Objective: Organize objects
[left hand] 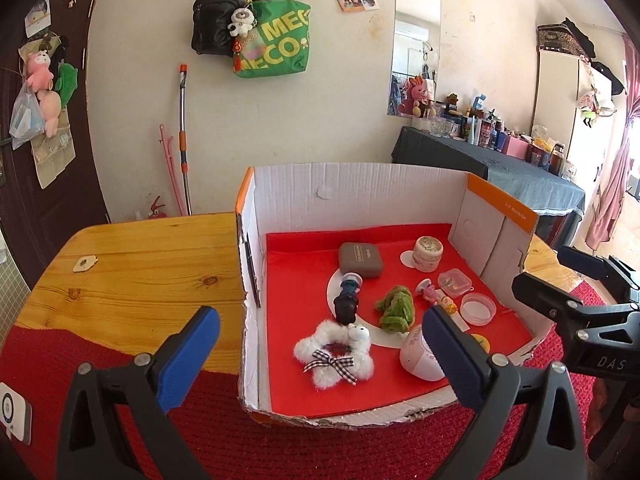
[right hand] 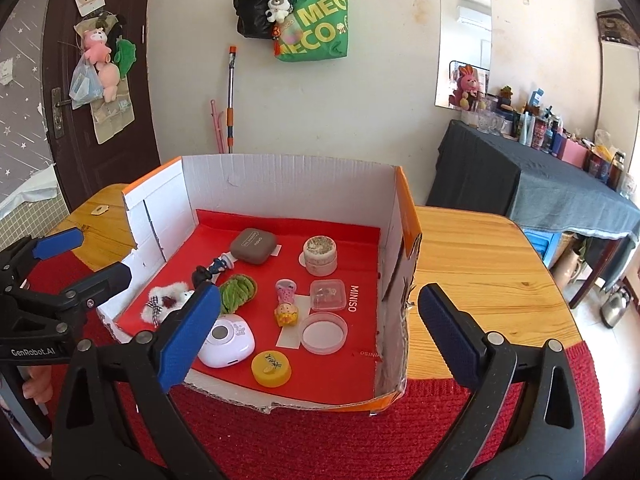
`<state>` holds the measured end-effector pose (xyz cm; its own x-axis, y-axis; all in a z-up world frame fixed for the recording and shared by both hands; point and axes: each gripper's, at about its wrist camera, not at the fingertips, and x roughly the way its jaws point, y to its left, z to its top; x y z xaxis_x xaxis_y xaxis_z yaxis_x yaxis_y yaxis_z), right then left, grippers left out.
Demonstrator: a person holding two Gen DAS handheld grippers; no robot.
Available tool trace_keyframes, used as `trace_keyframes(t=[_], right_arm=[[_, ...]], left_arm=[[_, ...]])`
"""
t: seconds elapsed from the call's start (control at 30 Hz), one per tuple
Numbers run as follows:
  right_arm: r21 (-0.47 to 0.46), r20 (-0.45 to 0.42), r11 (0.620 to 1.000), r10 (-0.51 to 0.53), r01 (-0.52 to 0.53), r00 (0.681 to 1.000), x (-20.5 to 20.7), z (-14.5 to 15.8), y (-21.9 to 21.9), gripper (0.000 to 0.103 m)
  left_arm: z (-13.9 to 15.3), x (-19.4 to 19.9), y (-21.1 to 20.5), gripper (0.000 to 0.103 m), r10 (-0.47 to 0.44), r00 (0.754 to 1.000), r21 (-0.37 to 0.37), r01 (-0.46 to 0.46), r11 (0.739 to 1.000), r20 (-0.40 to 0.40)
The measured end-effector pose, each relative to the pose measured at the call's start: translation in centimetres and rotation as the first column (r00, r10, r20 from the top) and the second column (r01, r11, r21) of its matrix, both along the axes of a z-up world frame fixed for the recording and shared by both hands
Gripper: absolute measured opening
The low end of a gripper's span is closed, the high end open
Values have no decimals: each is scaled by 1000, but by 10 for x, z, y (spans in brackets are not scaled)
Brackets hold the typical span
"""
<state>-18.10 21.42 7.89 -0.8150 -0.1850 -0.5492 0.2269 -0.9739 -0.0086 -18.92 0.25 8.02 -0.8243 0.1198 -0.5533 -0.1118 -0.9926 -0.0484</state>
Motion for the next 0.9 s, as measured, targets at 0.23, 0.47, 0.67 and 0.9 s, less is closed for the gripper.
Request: trace_keyframes(t=[0.23, 0.47, 0.67, 0.9], right_arm=[[32, 13, 999, -37, 36, 999, -3, -17, -2, 101], [63, 17, 996, -63, 62, 998, -5, -29, -1, 101], [57, 49, 996, -68, 65, 996, -8, -37, -2, 101], [62, 38, 994, -88, 86, 995, -6, -35, -2, 101]], left_arm=[[-16, -4, 1, 103, 9, 1000, 5, -9, 1000, 10], [-31, -9, 3, 103, 21, 999, -23, -20, 1000, 30], [-33, -11, 1, 103, 33, 999, -21, -32, 999, 41], [-34, -9, 4, 103, 46, 998, -39, -45, 998, 34]])
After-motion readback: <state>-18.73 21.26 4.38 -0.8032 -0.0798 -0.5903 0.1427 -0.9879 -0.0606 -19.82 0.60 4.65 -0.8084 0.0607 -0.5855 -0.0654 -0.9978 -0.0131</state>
